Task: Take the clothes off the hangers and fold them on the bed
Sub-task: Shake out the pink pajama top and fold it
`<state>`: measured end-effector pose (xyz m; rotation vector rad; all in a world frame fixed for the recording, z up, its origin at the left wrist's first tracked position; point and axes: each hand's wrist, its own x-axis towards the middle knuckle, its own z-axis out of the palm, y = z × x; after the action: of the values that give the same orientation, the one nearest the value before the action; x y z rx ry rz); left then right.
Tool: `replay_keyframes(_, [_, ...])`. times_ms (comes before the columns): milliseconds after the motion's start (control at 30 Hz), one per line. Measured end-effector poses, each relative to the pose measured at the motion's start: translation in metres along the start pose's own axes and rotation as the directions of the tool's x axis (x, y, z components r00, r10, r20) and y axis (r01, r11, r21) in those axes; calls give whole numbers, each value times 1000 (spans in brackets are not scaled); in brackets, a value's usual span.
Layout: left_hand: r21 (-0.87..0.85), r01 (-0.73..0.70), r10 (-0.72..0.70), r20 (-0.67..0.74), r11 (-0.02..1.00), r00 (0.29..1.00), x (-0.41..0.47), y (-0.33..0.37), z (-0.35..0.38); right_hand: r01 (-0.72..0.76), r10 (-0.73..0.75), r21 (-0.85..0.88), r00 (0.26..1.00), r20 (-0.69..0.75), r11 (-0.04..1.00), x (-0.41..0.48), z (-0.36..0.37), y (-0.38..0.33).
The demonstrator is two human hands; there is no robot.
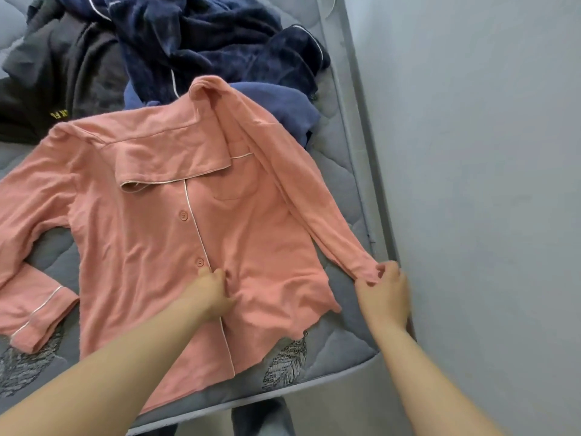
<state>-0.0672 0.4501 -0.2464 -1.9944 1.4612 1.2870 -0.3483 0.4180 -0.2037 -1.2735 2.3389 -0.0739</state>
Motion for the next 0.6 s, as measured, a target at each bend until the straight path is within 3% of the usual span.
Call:
replay_keyframes(67, [-8, -33, 32, -50, 999, 998, 0, 4, 3, 37, -46, 52, 983, 179, 998, -16, 20, 9])
replay_keyframes(133, [-2, -64, 64, -63, 998, 996, 0, 4, 8, -31, 9, 48, 913, 408, 998, -28, 41, 18])
replay_keyframes(167, [-1, -76, 76, -63, 997, 995, 0, 4, 10, -52, 21, 60, 901, 434, 997, -31, 51, 22])
replay_keyframes(300, [-9, -90, 89, -66, 996, 994, 1, 0, 15, -7, -74, 201, 919, 388, 979, -34, 66, 27])
replay_keyframes(400, [-10, -82, 81, -50, 997, 995, 2, -2, 16, -161, 56, 335, 952, 302, 929, -32, 56, 40])
replay_keyframes(500, [-7, -71, 71, -39, 997, 997, 3, -3, 15, -276, 212, 268, 946, 244, 923, -29, 41, 59])
replay_keyframes(600, [-2, -59, 59, -27, 998, 998, 5, -2, 15, -210, 178, 116, 954, 242, 971, -24, 36, 62])
